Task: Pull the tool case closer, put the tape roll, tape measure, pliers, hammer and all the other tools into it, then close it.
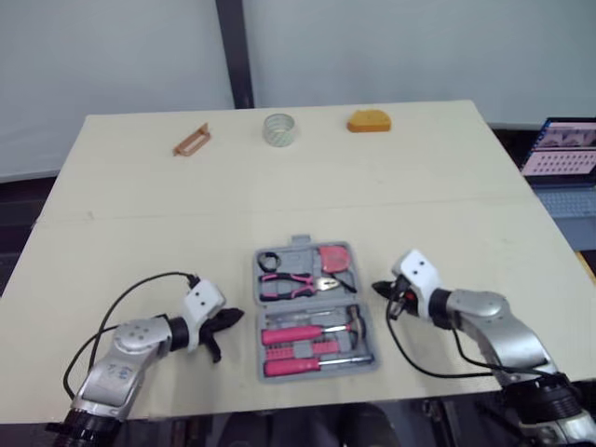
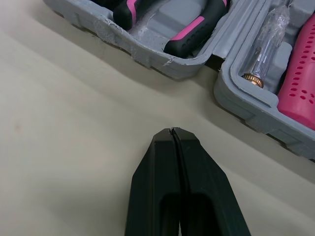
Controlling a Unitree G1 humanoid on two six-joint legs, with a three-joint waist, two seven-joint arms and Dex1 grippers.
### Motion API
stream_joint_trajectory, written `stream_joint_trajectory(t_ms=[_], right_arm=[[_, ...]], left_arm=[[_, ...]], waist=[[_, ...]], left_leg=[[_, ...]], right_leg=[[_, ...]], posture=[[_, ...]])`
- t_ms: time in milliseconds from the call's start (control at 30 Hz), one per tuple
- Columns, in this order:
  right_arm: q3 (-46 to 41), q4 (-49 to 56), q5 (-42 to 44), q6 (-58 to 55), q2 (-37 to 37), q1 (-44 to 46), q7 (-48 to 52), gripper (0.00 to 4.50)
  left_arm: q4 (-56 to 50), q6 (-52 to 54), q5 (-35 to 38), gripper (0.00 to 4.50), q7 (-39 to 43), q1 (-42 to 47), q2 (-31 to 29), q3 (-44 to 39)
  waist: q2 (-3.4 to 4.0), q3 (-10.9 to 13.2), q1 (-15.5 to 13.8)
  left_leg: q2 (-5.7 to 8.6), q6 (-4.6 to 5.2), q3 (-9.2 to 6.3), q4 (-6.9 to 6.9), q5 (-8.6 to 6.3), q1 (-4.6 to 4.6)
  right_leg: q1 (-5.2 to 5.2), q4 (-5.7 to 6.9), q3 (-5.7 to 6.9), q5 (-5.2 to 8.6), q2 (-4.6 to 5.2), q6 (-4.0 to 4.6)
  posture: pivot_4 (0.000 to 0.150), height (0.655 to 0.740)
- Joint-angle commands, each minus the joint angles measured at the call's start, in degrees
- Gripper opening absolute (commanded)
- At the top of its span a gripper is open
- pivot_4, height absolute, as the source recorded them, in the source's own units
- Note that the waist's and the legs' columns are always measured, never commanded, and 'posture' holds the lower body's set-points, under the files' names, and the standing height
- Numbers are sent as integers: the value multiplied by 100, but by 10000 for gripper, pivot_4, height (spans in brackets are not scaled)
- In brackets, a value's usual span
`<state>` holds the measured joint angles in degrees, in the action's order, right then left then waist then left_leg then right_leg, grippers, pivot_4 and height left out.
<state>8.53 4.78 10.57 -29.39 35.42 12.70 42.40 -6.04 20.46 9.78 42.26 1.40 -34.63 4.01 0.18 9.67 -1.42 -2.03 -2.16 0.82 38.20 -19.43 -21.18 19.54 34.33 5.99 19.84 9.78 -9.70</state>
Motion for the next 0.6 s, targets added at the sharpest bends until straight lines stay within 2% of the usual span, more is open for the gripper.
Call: stream_joint_trajectory(t_ms=[33,600], right_arm=[[36,87,-43,-80,2,65,71,0],[146,447,-6,-328,-41,-76,69,0]], left_arm=[[148,-66,-120,611,17,139,55,134],[264,-10,-216,611,195,452,319,541]], waist=[[0,0,-12],[0,0,-3]], left_leg=[[0,0,-1,1,2,0],[0,-1,-1,0,4,1]], right_leg=[[0,3,0,0,0,0],[2,9,0,0,1,0]], posture=[[1500,7400],[1500,7400]])
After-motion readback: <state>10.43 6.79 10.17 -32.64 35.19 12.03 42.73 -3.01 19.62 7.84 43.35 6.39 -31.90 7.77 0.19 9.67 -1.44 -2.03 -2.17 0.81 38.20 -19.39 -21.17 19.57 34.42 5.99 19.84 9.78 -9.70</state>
